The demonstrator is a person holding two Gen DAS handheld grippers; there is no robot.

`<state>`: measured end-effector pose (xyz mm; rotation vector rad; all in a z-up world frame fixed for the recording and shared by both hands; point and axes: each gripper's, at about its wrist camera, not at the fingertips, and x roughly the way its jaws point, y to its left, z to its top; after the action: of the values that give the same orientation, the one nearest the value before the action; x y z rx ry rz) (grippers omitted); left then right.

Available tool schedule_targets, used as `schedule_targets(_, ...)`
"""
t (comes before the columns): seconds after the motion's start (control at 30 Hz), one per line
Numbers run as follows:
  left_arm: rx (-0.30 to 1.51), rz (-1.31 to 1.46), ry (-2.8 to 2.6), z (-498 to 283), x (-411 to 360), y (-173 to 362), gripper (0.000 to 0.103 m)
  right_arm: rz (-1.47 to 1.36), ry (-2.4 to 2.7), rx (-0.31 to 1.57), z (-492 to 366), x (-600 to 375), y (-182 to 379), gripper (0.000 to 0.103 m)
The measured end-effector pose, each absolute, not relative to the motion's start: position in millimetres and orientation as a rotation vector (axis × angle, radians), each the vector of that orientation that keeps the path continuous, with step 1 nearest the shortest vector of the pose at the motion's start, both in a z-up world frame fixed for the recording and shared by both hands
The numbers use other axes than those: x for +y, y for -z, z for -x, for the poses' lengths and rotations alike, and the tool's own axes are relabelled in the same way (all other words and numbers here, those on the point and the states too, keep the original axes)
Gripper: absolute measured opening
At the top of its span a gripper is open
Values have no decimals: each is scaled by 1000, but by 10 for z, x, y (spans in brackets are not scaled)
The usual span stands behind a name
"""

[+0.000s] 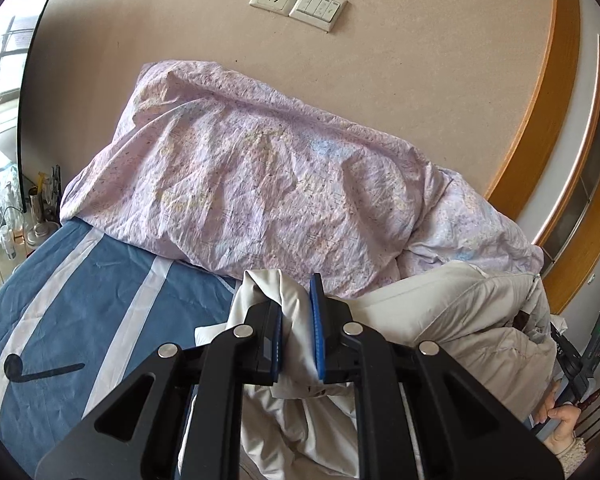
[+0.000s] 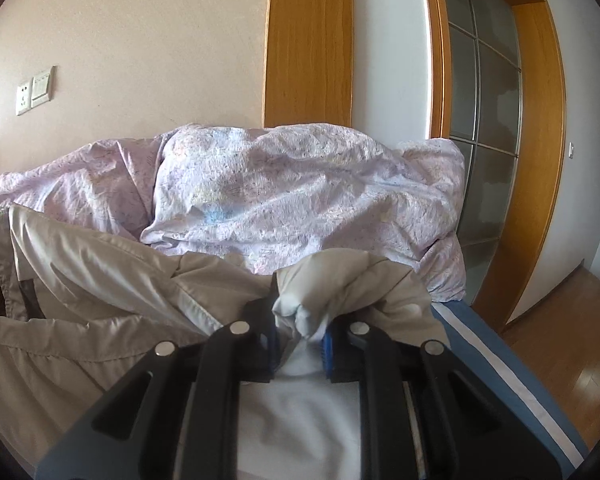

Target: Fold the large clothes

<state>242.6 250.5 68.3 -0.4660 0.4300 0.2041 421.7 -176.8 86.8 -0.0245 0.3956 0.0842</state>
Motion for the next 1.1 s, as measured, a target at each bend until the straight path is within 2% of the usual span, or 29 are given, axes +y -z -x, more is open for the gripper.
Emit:
schedule_targets(0.47,469,442,-306,-3213,2642,-195,12,-16,20,552,-5144,-1367,-373,19)
schedule_targets(0.57,479,485,-316,-3287,2677,-73,15,-5,3,615,-5308,-1292,-206,38)
schedule_targets(0.63,491,513,-312,-3328,2692,-25,25,-11,-16,638,-5364,-1287,-133,46)
schedule_targets(0.7,503,537,-304,-3361,2716,3,41,-48,-54,651,-5389,-1327,-108,62)
schedule_targets(0.73,506,552,-298,-3370,2724,5,45,-79,-76,653,-5391,-1360,-120,70)
schedule_targets(0.77,502,567,-287,-3366,2730,-3,56,-108,-92,652,-5385,-1394,-143,77)
schedule_targets(0.8,486,584,-275,-3349,2739,-23,78,-146,-122,648,-5374,-1434,-177,79)
schedule_targets(0.87,404,570,-310,-3243,2719,-133,102,-195,-134,597,-5290,-1505,-288,80)
schedule_targets(1.1,325,371,-278,-2911,2328,-460,102,-67,-143,477,-4784,-1520,-491,80)
